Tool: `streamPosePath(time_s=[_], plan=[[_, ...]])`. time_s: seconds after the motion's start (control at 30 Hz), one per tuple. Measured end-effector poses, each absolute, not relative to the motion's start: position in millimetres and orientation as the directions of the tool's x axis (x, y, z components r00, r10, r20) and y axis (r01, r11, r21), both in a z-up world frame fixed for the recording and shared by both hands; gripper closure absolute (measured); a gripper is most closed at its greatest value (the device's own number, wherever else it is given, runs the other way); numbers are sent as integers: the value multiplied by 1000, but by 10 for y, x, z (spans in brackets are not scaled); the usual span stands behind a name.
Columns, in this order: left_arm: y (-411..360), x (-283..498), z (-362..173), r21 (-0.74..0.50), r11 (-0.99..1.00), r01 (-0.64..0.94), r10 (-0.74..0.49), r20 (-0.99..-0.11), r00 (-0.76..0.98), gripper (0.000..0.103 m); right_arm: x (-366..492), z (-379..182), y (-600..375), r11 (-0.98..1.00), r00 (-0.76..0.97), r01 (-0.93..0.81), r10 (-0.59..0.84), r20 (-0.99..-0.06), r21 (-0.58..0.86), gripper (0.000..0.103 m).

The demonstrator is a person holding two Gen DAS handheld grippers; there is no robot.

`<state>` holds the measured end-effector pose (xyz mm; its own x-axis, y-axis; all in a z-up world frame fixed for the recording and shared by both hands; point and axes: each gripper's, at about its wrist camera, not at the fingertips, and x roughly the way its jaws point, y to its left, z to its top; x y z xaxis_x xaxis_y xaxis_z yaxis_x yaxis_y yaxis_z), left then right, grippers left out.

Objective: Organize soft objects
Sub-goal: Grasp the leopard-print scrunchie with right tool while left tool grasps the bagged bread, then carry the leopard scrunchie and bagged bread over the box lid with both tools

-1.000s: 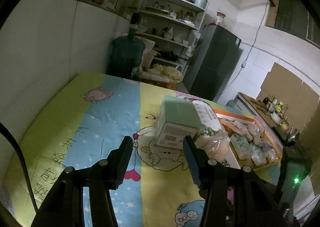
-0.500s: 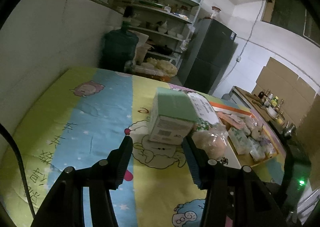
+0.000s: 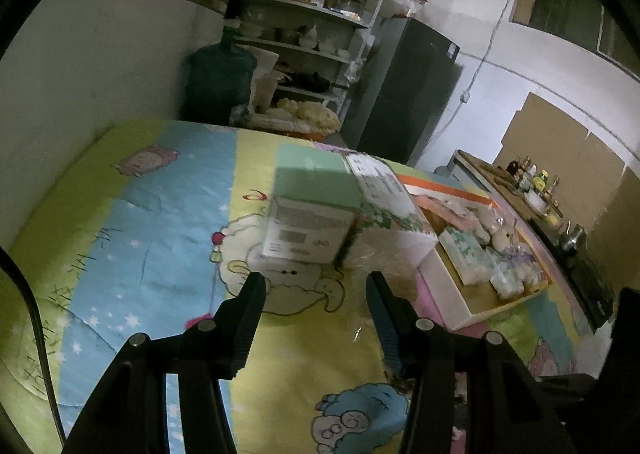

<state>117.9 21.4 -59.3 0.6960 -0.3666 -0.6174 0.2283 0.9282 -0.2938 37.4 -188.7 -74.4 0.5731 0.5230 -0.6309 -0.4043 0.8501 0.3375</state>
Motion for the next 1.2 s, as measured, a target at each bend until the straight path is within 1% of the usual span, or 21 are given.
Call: streamPosePath(time_s=[0.23, 0.4, 0.87, 0.9, 1.03, 1.2], plan=[[-89, 1235, -684, -300, 913, 277, -408, -634, 657, 51, 154, -586, -2133, 864, 627, -376, 504, -594, 335, 97], [-266, 1332, -763, -278, 918, 284, -397, -659, 638, 51, 61, -466, -2375, 874, 673, -352, 486, -557, 336, 97], [-564, 1464, -860, -306, 899, 314, -437, -673, 596, 51, 64, -414, -2657, 876, 712, -342, 478, -515, 342, 97], [-577, 1472, -875, -308, 900, 309, -436, -676, 595, 53, 62, -418, -2684, 876, 713, -338, 476, -514, 343, 97], [-597, 1476, -925, -327, 894, 306, -447, -672, 590, 57, 47, -427, -2753, 878, 719, -329, 472, -511, 347, 97], [-613, 1461, -907, -321, 897, 305, -443, -670, 596, 58, 57, -432, -2799, 876, 721, -329, 474, -506, 352, 97]])
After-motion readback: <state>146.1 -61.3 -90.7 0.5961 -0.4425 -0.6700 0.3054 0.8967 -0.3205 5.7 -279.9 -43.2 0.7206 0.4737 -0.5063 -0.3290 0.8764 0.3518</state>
